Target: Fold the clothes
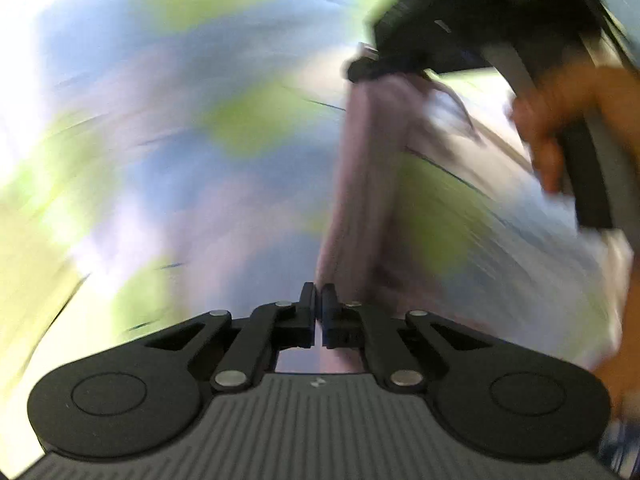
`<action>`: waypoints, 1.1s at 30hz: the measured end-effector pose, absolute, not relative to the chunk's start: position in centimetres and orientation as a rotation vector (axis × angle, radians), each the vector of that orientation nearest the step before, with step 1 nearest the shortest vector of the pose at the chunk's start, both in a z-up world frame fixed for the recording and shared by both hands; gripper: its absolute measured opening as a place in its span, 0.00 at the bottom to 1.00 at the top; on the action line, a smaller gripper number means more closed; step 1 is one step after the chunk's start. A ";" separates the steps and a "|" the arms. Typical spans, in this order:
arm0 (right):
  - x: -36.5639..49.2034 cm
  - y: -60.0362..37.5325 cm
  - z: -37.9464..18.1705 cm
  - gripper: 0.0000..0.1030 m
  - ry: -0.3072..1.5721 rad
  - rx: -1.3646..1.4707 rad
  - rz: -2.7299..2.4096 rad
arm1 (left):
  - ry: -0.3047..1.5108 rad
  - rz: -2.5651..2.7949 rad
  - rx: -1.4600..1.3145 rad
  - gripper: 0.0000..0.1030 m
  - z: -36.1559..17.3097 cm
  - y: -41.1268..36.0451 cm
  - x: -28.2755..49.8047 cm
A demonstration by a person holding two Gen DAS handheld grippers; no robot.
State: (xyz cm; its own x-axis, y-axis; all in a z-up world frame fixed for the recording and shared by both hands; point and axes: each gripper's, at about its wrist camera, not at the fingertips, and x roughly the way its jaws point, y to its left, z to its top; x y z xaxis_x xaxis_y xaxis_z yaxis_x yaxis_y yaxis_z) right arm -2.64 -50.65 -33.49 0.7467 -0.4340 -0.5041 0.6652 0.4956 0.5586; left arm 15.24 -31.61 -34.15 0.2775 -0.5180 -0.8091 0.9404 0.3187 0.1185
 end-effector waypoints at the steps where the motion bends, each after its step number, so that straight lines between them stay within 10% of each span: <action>1: 0.5 -50.6 -32.6 0.05 0.304 0.774 -0.619 | 0.791 -1.036 0.632 0.07 -33.8 -31.3 17.3; 2: 3.5 -50.5 -31.8 0.07 0.296 0.743 -0.559 | 0.851 -0.965 0.597 0.13 -34.0 -30.8 20.0; 4: 10.7 -49.8 -31.0 0.49 0.405 0.748 -0.383 | 0.907 -0.865 0.587 0.26 -34.8 -29.7 23.3; 9: 11.6 -45.2 -32.1 0.70 0.469 0.767 -0.323 | 0.983 -0.856 0.693 0.43 -38.1 -27.6 25.1; 17: -1.9 -41.5 -40.7 0.70 0.817 1.042 -0.552 | 1.106 -0.941 0.780 0.52 -41.5 -25.5 23.3; 27: -4.8 -39.9 -42.5 0.79 0.826 1.149 -0.561 | 1.270 -0.962 0.737 0.60 -44.7 -25.2 24.1; 33: -2.9 -36.9 -41.4 0.82 0.891 1.041 -0.465 | 1.331 -0.981 0.670 0.25 -44.2 -24.7 23.5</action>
